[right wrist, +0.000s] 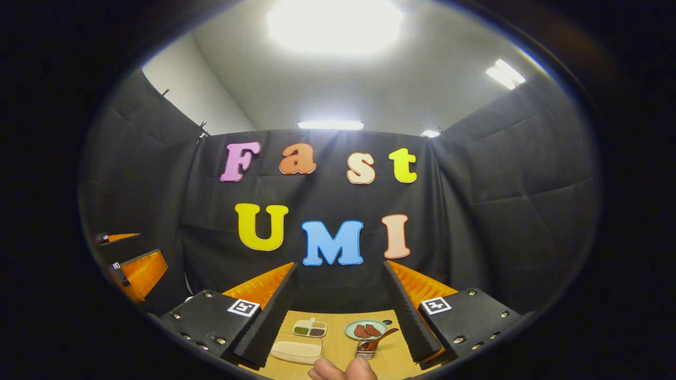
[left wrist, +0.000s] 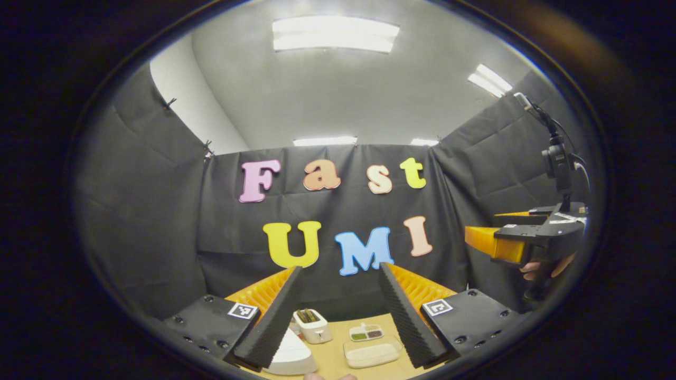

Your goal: Close the left gripper, press the button to open the rice cooker; take a wooden spoon from the chopstick holder with the right hand, scoop a spoonful of rice and pour it into the rice cooker, then put the wooden spoon back into the chopstick holder.

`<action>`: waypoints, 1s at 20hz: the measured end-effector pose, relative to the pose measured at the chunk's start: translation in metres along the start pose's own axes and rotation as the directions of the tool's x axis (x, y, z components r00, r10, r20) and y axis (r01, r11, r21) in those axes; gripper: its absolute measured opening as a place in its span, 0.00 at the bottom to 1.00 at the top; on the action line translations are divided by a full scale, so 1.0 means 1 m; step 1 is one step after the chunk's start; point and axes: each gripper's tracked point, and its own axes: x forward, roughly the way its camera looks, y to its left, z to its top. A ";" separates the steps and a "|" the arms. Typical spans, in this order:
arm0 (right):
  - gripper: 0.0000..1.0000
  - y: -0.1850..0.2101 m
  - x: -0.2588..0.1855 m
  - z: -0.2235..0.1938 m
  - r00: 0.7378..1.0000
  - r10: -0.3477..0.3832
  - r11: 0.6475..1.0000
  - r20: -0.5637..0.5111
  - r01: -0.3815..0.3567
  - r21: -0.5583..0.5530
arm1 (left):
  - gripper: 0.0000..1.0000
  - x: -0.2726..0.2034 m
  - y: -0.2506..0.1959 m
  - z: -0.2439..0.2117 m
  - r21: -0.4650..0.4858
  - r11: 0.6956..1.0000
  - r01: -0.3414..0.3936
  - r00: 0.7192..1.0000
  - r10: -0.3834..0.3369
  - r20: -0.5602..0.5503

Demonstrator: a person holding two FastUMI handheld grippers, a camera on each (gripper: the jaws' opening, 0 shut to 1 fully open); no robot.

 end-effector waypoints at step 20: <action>0.95 0.055 -0.016 -0.033 0.997 -0.005 0.994 -0.080 -0.004 -0.107 | 0.95 -0.016 0.104 -0.089 -0.082 0.993 -0.080 0.986 0.067 -0.151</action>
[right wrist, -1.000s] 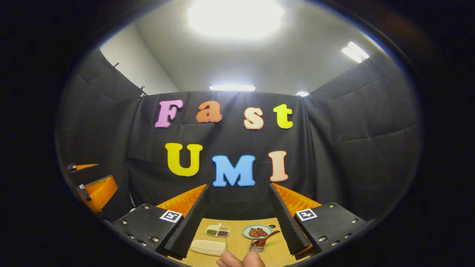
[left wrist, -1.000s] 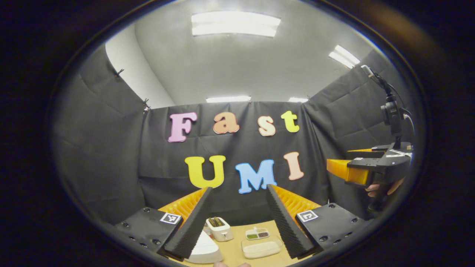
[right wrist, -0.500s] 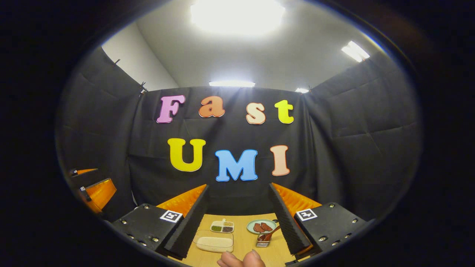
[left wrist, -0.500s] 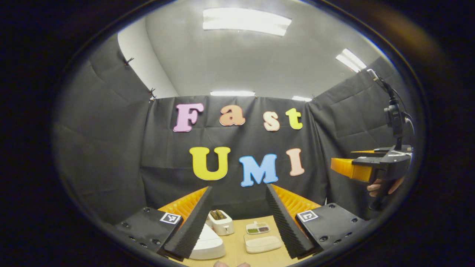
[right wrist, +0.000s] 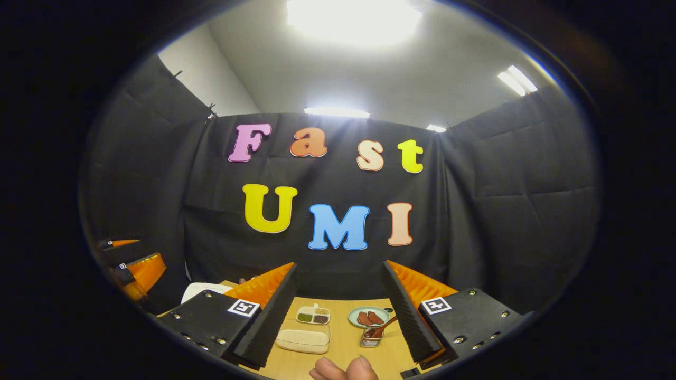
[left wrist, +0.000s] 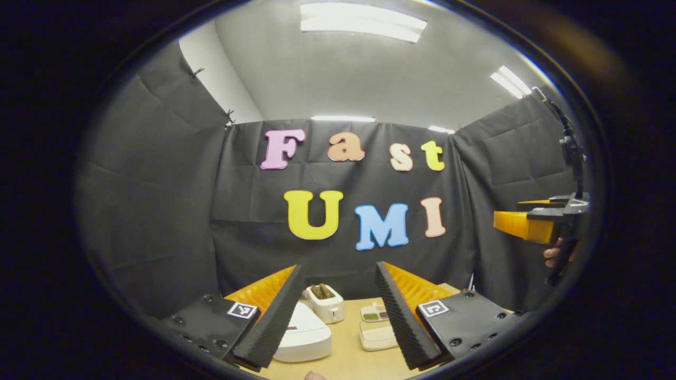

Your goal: Close the left gripper, press the button to open the rice cooker; take a wooden spoon from the chopstick holder with the right hand, scoop a spoonful of rice and pour it into the rice cooker, then put the wooden spoon back into the chopstick holder.

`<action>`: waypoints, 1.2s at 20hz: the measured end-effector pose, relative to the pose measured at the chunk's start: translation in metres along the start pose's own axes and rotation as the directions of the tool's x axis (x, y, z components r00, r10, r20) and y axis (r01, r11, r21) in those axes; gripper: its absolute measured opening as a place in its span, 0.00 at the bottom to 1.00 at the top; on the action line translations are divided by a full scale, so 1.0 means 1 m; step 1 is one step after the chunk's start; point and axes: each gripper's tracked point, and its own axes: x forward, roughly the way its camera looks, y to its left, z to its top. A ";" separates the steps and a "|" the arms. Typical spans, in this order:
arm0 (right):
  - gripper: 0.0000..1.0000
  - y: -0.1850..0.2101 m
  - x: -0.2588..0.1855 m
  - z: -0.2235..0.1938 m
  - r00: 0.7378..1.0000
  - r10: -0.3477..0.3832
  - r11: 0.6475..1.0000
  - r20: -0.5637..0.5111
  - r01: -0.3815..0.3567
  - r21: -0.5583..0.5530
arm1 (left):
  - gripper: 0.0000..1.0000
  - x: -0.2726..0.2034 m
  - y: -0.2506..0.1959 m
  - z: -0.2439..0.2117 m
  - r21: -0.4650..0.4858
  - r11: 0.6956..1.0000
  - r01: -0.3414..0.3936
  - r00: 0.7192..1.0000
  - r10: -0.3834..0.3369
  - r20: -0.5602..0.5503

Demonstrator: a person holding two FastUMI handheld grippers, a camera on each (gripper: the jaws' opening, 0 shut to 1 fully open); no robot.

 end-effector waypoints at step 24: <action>0.95 -0.015 0.106 -0.015 0.992 0.123 0.992 -0.008 -0.122 0.036 | 0.09 0.191 0.105 -0.319 0.135 0.891 -0.434 0.706 0.430 -0.563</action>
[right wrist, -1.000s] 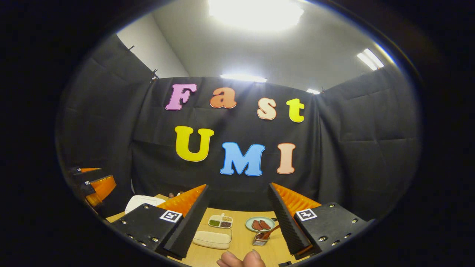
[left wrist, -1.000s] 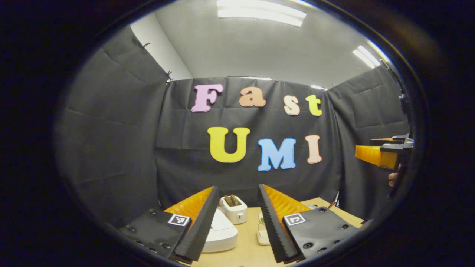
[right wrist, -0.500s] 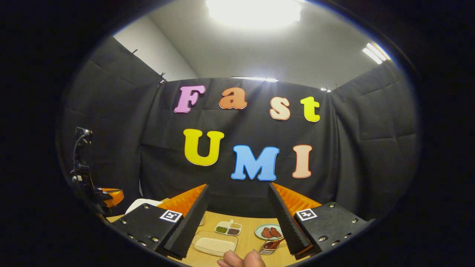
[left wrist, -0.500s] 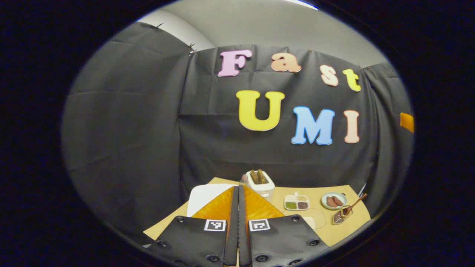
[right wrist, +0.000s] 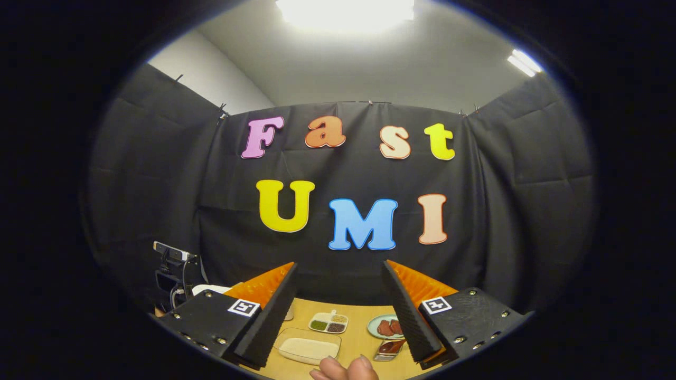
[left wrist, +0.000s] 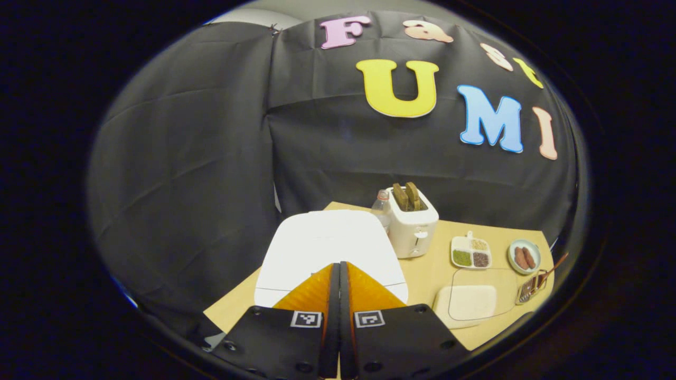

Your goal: Close the left gripper, press the button to open the rice cooker; take a wooden spoon from the chopstick holder with the right hand, scoop a spoonful of rice and pour it into the rice cooker, then put the wooden spoon back into the chopstick holder.

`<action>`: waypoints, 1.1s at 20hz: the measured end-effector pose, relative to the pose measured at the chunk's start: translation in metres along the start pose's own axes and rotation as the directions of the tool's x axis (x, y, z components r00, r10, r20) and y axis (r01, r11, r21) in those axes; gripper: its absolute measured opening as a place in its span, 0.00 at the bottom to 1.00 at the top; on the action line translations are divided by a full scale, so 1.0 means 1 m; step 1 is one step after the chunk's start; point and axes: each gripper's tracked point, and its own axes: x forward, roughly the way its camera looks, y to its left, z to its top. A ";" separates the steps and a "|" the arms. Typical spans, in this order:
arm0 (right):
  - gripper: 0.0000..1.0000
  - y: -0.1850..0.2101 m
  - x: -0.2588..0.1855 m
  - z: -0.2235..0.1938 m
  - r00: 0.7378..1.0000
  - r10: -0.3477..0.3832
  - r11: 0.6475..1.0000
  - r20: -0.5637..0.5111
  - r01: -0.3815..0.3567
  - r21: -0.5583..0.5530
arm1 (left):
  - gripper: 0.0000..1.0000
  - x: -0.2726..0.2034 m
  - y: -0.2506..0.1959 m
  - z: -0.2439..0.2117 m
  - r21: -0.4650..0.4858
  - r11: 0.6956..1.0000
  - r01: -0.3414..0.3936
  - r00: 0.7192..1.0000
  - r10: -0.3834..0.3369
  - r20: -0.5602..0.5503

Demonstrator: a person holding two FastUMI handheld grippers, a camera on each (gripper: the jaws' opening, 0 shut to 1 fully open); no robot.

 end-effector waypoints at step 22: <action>0.96 0.066 -0.006 -0.015 0.996 0.020 1.000 -0.090 -0.018 0.017 | 0.09 0.033 0.024 0.071 0.123 0.989 -0.083 0.982 0.061 0.178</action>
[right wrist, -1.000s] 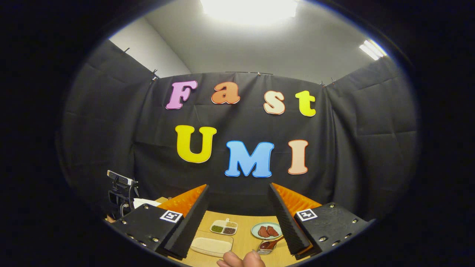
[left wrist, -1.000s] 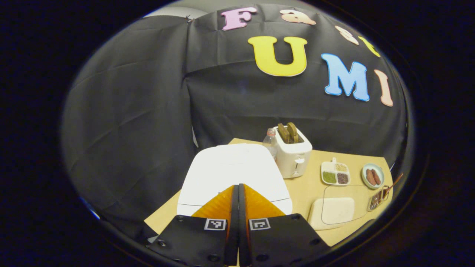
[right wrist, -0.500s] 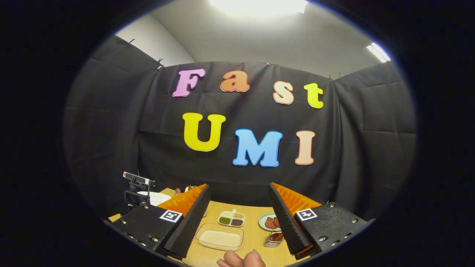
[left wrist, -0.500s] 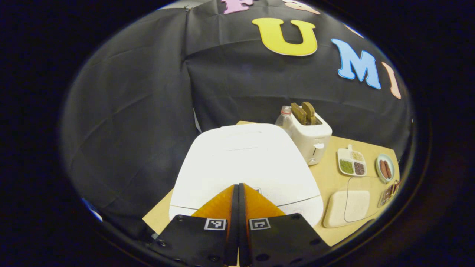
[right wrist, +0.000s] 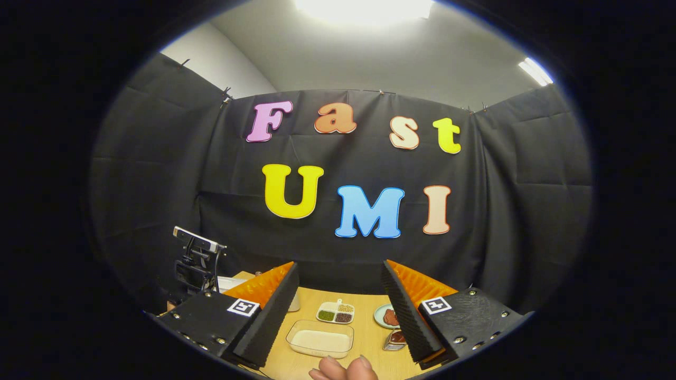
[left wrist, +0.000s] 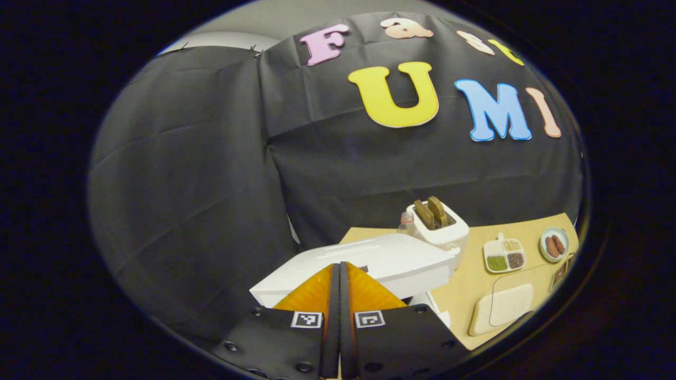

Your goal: Close the left gripper, press the button to open the rice cooker; take a wooden spoon from the chopstick holder with the right hand, scoop a spoonful of rice and pour it into the rice cooker, then put the wooden spoon back into the chopstick holder.

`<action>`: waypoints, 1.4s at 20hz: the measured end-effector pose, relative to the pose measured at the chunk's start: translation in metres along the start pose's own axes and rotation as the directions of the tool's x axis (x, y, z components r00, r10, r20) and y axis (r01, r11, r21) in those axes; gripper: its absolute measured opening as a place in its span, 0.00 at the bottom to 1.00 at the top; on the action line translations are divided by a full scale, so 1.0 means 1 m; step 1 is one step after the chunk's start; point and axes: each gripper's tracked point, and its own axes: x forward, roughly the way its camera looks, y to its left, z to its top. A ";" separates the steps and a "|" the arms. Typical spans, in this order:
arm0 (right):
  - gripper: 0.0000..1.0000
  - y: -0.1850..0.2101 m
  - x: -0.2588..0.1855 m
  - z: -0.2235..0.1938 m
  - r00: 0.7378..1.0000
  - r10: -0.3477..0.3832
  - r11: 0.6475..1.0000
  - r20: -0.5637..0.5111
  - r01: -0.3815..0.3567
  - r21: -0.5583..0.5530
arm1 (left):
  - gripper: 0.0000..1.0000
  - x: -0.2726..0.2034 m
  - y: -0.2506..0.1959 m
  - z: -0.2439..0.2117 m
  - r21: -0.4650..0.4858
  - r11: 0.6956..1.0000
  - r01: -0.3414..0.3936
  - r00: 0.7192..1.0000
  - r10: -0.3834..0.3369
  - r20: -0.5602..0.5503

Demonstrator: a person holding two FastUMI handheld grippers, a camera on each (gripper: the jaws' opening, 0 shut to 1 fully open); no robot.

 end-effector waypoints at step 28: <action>0.96 -0.161 0.064 -0.125 0.990 -0.076 0.992 -0.121 0.088 0.093 | 0.09 -0.157 -0.008 0.021 -0.223 0.970 0.092 0.996 -0.085 0.041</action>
